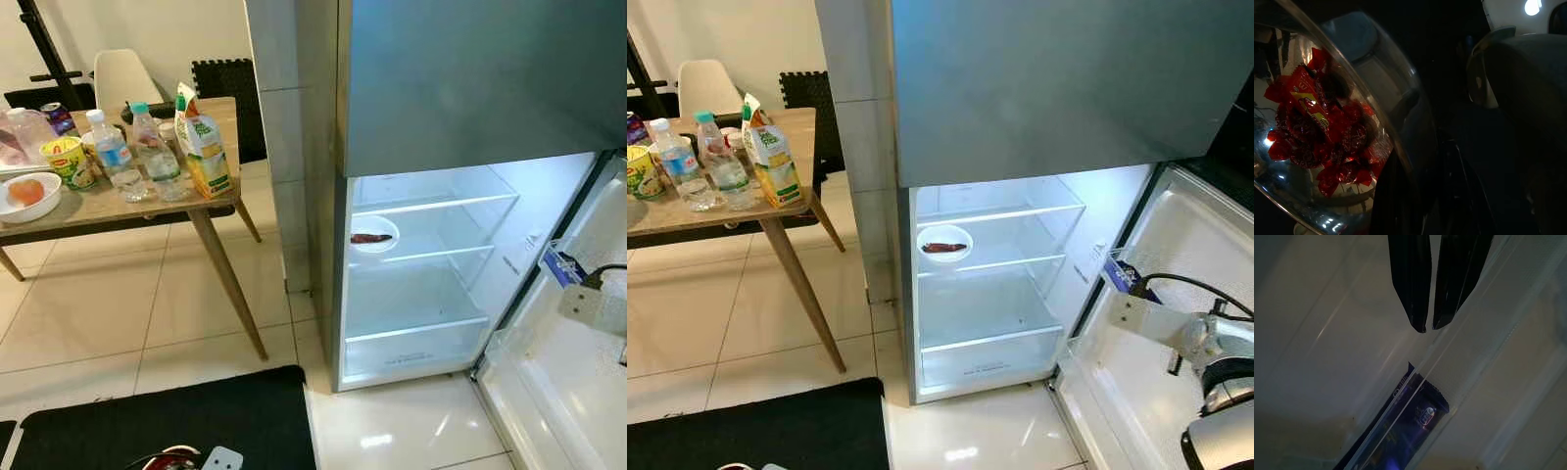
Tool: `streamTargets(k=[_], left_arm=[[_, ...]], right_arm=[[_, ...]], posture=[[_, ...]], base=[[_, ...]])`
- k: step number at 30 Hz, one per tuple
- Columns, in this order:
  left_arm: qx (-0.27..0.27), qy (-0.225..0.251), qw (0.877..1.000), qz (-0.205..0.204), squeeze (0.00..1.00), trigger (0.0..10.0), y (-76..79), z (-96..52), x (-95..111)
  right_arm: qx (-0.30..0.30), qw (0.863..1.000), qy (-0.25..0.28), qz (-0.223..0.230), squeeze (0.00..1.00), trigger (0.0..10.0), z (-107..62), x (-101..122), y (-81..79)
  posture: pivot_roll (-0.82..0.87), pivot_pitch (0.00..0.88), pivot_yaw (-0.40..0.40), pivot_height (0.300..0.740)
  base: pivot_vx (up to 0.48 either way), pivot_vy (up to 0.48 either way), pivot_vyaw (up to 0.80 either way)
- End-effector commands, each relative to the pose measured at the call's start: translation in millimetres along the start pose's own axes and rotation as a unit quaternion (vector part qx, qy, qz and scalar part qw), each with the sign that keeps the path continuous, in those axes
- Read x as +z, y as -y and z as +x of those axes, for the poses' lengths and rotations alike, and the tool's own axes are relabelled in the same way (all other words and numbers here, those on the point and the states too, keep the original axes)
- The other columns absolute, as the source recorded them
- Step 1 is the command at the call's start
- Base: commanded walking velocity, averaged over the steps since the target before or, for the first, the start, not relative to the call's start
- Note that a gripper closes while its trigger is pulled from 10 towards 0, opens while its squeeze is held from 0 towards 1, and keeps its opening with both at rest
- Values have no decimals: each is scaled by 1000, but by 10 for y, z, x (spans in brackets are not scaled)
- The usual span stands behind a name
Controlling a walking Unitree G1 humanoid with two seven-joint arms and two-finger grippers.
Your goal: Restocking fridge
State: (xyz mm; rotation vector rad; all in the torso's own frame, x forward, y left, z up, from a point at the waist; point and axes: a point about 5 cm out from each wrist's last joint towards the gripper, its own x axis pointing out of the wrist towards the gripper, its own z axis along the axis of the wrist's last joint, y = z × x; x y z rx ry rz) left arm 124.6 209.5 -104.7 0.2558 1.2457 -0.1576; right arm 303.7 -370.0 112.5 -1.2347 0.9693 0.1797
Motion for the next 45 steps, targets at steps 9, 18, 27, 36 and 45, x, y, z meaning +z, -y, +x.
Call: streamTargets(k=[9,18,27,36,45], left_arm=[[-9,1,1000,4,0,10000,53,7,9],[-9,0,1000,8,0,10000,51,6,4],[-9,1,1000,8,0,10000,51,6,5],[-9,1,1000,7,0,10000,49,6,9],[-10,2,1000,4,0,10000,54,7,14]], right_arm=[[68,990,115,35,0,10000,130,413,-487],[-33,989,137,33,0,10000,82,504,-231],[-104,974,194,46,0,10000,-23,728,37],[-61,946,302,102,0,10000,-114,1020,37],[133,936,323,49,0,10000,-44,1092,-492]], posture=[[-93,0,-10,740],[-94,0,-6,740],[-94,0,-6,740],[-95,0,-7,740],[-95,0,-11,740]], base=[[0,0,0],[0,0,0],[0,0,0],[0,0,0],[0,0,0]])
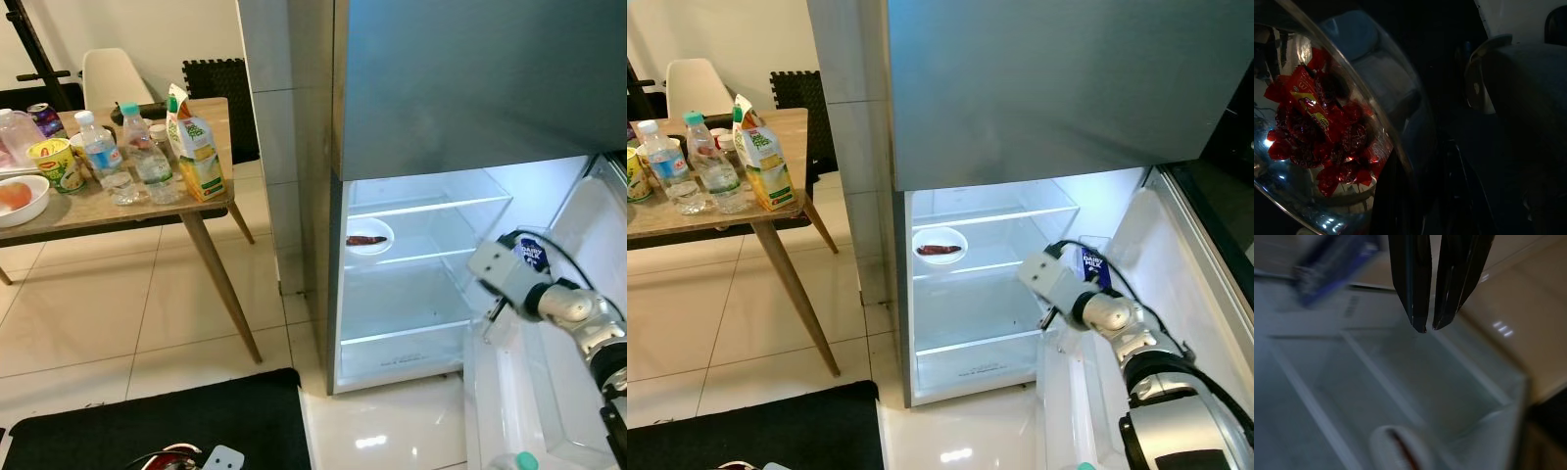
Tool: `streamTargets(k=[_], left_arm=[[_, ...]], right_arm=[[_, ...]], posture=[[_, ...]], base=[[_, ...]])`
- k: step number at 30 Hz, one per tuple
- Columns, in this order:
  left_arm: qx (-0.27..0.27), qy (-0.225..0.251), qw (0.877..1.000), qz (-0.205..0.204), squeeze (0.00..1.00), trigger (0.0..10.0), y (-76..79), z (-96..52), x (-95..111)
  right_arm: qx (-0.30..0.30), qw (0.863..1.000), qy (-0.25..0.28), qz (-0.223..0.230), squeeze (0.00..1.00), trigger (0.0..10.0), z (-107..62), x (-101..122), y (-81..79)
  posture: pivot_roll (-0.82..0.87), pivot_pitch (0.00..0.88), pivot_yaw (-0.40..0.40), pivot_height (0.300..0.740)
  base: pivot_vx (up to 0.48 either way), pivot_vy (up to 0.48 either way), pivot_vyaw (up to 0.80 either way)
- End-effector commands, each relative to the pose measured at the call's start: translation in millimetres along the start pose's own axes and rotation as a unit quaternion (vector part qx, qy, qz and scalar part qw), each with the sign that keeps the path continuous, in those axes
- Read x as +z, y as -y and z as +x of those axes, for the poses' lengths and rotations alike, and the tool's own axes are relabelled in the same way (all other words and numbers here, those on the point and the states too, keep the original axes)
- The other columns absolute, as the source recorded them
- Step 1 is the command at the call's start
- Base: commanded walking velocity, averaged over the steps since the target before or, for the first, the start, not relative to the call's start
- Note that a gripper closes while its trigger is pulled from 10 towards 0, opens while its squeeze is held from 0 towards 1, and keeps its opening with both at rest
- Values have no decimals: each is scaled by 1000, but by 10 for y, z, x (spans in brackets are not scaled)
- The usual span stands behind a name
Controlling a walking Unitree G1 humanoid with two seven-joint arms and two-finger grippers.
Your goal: Restocking fridge
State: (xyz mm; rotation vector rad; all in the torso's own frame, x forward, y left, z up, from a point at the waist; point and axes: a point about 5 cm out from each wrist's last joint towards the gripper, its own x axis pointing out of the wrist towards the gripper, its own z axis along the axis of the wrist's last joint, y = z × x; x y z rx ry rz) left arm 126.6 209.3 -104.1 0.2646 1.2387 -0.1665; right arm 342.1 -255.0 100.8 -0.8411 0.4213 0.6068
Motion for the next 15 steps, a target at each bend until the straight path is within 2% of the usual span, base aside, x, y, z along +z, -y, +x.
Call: streamTargets(k=[1,3,4,5,6,10,11,14,15], left_arm=[[-9,-2,1000,-2,0,10000,58,7,-6],[-10,-1,1000,-3,0,10000,60,7,-4],[-10,-1,1000,-3,0,10000,60,7,-4],[-10,-1,1000,-3,0,10000,62,7,-4],[-10,-1,1000,-3,0,10000,62,7,-4],[-10,-1,1000,-3,0,10000,62,7,-4],[-10,-1,1000,-3,0,10000,62,7,-4],[-9,-1,1000,-2,0,10000,59,7,-4],[-9,-1,1000,-2,0,10000,59,7,-4]], right_arm=[[65,997,-41,-5,0,10000,5,-150,-186],[117,988,-97,-14,0,10000,-25,-328,-338],[117,988,-97,-14,0,10000,-25,-328,-338],[141,978,-150,-37,0,10000,-80,-486,-413],[141,978,-150,-37,0,10000,-80,-486,-413],[141,964,-223,-37,0,10000,-202,-674,-367],[141,964,-223,-37,0,10000,-202,-674,-367],[123,951,-279,-44,0,10000,-313,-787,-264],[123,951,-279,-44,0,10000,-313,-787,-264]], posture=[[-95,0,-11,740],[-95,0,-11,740],[-95,0,-11,740],[-95,0,-10,740],[-95,0,-10,740],[-95,0,-8,740],[-95,0,-8,740],[-95,0,-7,740],[-95,0,-7,740]], base=[[0,0,0],[0,0,0],[0,0,0],[0,0,0],[0,0,0],[0,0,0],[0,0,0],[0,0,0],[0,0,0]])
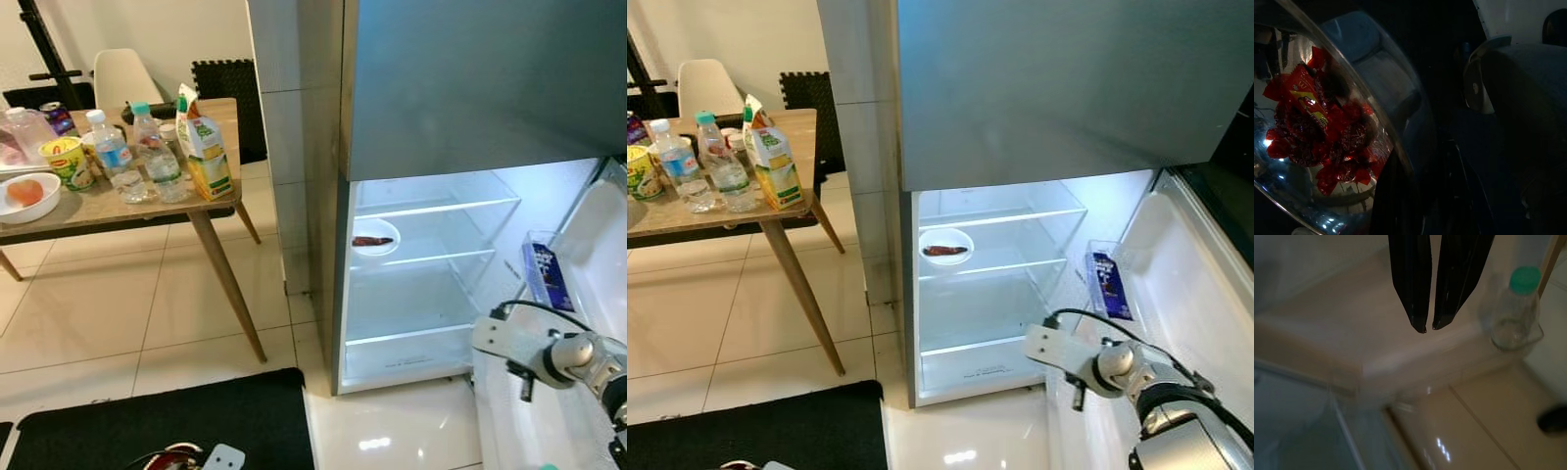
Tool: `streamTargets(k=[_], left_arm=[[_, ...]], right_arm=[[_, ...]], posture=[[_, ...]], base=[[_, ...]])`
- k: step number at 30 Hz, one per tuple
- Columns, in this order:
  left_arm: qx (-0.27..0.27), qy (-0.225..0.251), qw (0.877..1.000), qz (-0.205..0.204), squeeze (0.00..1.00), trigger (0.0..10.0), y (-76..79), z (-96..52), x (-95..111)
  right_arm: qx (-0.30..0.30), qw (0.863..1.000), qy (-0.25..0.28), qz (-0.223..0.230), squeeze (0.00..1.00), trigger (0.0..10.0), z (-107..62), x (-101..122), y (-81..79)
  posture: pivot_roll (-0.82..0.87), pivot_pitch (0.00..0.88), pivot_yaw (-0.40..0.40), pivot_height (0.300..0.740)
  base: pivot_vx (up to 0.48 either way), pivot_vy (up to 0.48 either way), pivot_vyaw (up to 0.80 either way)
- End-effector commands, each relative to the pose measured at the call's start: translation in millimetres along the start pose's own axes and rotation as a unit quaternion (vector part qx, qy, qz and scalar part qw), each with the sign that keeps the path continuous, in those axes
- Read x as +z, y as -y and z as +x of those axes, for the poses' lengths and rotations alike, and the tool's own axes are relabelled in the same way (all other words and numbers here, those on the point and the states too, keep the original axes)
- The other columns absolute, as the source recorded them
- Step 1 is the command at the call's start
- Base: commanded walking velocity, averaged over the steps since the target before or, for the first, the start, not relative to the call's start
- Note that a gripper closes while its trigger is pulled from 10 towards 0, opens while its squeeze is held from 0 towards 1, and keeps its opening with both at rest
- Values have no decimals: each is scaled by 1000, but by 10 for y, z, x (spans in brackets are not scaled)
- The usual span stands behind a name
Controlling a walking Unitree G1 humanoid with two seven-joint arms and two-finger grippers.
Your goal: Restocking fridge
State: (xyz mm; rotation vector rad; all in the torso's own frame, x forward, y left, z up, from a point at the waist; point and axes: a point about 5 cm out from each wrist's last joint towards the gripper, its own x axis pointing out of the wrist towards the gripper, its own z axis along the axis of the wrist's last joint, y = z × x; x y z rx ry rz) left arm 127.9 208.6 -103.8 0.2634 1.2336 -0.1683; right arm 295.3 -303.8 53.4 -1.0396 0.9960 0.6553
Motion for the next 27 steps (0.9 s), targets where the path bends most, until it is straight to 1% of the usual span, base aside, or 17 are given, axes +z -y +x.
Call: streamTargets(k=[1,2,3,4,6,8,11,13,15,17,19,21,23,24,25,26,27], left_arm=[[-8,-4,1000,-3,0,10000,56,6,-19],[-8,-4,1000,-4,0,10000,58,7,-19],[-8,-4,1000,-4,0,10000,59,7,-19],[-8,-4,1000,-4,0,10000,59,7,-19],[-9,-4,1000,-5,0,10000,60,7,-19],[-9,-4,1000,-5,0,10000,60,7,-19],[-9,-4,1000,-5,0,10000,58,6,-19],[-9,-4,1000,-5,0,10000,57,6,-20],[-9,-4,1000,-5,0,10000,55,6,-21],[-9,-4,1000,-4,0,10000,52,5,-22],[-9,-4,1000,-3,0,10000,51,5,-22],[-9,-4,1000,-3,0,10000,52,5,-24],[-9,-4,1000,-1,0,10000,53,5,-26],[-9,-4,1000,-1,0,10000,53,5,-26],[-9,-4,1000,-1,0,10000,54,5,-26],[-9,-4,1000,0,0,10000,55,5,-26],[-9,-4,1000,0,0,10000,55,5,-26]], right_arm=[[-14,999,-42,12,0,10000,-62,-155,56],[-21,997,-76,16,0,10000,-104,-266,80],[-28,995,-96,14,0,10000,-126,-327,93],[-28,995,-96,14,0,10000,-126,-327,93],[-42,992,-118,14,0,10000,-157,-401,113],[-47,991,-125,16,0,10000,-169,-424,122],[-77,986,-145,29,0,10000,-220,-490,179],[-87,985,-148,33,0,10000,-232,-503,195],[-109,982,-150,34,0,10000,-252,-513,230],[-104,985,-129,47,0,10000,-212,-456,204],[-88,989,-109,39,0,10000,-163,-384,165],[-63,993,-68,68,0,10000,-84,-271,88],[-29,995,-11,98,0,10000,30,-118,-48],[-29,995,-11,98,0,10000,30,-118,-48],[-18,994,11,105,0,10000,77,-54,-106],[-9,992,33,121,0,10000,134,8,-185],[-9,992,33,121,0,10000,134,8,-185]], posture=[[-94,0,-8,740],[-94,0,-8,740],[-94,0,-8,740],[-94,0,-8,740],[-94,0,-8,740],[-94,0,-8,740],[-95,0,-9,740],[-95,0,-9,740],[-96,0,-7,740],[-97,0,-7,740],[-97,0,-7,740],[-97,0,-8,740],[-96,0,-10,740],[-96,0,-10,740],[-96,0,-10,740],[-96,0,-12,740],[-96,0,-12,740]], base=[[0,0,0],[0,0,0],[0,0,0],[0,0,0],[0,0,0],[0,0,0],[0,0,0],[0,0,0],[0,0,0],[0,0,0],[0,0,0],[0,0,0],[0,0,0],[0,0,0],[0,0,0],[0,0,0],[0,0,0]])
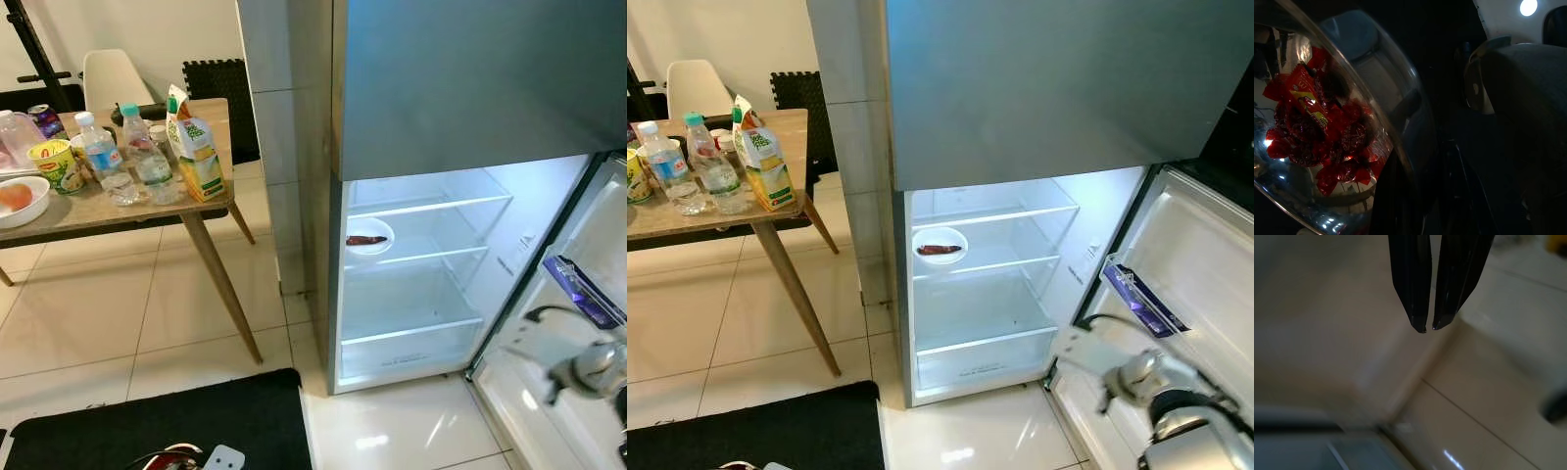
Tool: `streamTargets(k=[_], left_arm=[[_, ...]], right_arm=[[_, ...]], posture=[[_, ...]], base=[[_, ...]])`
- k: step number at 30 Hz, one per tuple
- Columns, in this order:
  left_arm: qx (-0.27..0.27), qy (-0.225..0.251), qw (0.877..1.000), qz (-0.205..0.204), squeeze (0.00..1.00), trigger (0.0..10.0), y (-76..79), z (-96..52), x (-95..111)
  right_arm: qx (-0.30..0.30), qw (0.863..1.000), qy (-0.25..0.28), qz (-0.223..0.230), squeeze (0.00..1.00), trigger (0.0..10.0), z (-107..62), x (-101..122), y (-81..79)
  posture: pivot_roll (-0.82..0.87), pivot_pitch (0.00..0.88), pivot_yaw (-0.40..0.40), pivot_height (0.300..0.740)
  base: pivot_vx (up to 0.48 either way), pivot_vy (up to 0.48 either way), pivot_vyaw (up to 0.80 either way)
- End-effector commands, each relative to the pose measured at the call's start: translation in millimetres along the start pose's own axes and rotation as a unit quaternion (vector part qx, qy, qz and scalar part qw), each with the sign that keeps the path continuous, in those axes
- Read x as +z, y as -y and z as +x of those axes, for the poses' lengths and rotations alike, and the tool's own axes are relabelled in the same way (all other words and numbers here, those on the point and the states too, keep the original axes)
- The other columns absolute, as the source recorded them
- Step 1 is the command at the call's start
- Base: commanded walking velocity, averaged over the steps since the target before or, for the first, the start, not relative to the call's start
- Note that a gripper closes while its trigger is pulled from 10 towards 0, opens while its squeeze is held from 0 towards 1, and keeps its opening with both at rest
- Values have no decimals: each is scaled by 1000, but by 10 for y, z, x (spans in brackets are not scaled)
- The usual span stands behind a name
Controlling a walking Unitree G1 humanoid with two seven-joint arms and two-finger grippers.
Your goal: Restocking fridge
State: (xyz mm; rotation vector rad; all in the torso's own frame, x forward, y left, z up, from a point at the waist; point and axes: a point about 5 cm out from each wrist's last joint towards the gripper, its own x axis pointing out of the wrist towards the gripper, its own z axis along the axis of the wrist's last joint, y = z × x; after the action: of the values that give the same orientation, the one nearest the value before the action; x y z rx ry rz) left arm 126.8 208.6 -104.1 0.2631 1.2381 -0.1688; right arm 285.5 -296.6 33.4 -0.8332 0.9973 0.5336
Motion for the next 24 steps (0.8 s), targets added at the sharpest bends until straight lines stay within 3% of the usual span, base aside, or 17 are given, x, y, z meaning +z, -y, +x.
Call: streamTargets(k=[1,4,6,8,9,11,12,13,14,15,16,17,18,20,24], left_arm=[[-8,-2,1000,2,0,10000,54,6,-15],[-7,-2,1000,11,0,10000,54,6,-12],[-6,-3,1000,18,0,10000,51,6,-9],[4,-7,999,39,0,10000,34,6,-6],[4,-7,999,39,0,10000,34,6,-6],[18,-15,998,65,0,10000,11,5,-5],[18,-15,998,65,0,10000,11,5,-5],[24,-18,997,74,0,10000,2,4,-6],[24,-18,997,74,0,10000,2,4,-6],[34,-21,995,91,0,10000,-16,3,-3],[34,-21,995,91,0,10000,-16,3,-3],[43,-22,992,112,0,10000,-32,2,9],[43,-22,992,112,0,10000,-32,2,9],[49,-23,990,127,0,10000,-43,1,18],[57,-23,986,156,0,10000,-58,0,38]], right_arm=[[10,999,32,18,0,10000,56,50,-100],[22,995,80,49,0,10000,200,137,-375],[26,993,92,71,0,10000,244,150,-471],[20,989,97,112,0,10000,321,127,-644],[20,989,97,112,0,10000,321,127,-644],[2,981,94,170,0,10000,389,71,-814],[2,981,94,170,0,10000,389,71,-814],[-5,976,88,201,0,10000,417,32,-901],[-5,976,88,201,0,10000,417,32,-901],[-18,965,60,254,0,10000,456,-107,-1069],[-18,965,60,254,0,10000,456,-107,-1069],[-36,951,31,307,0,10000,466,-265,-1194],[-36,951,31,307,0,10000,466,-265,-1194],[-45,937,17,345,0,10000,467,-350,-1267],[-52,931,-1,360,0,10000,468,-433,-1364]], posture=[[-95,0,-12,740],[-94,0,-13,740],[-94,0,-13,740],[-89,0,-10,740],[-89,0,-10,740],[-87,0,-3,740],[-87,0,-3,740],[-87,0,-3,740],[-87,0,-3,740],[-85,0,3,740],[-85,0,3,740],[-80,0,6,740],[-80,0,6,740],[-78,0,6,740],[-77,0,12,740]], base=[[0,0,0],[0,0,0],[0,0,0],[0,0,0],[0,0,0],[0,0,0],[0,0,0],[0,0,0],[0,0,0],[0,0,0],[0,0,0],[0,0,0],[0,0,0],[0,0,0],[0,0,0]])
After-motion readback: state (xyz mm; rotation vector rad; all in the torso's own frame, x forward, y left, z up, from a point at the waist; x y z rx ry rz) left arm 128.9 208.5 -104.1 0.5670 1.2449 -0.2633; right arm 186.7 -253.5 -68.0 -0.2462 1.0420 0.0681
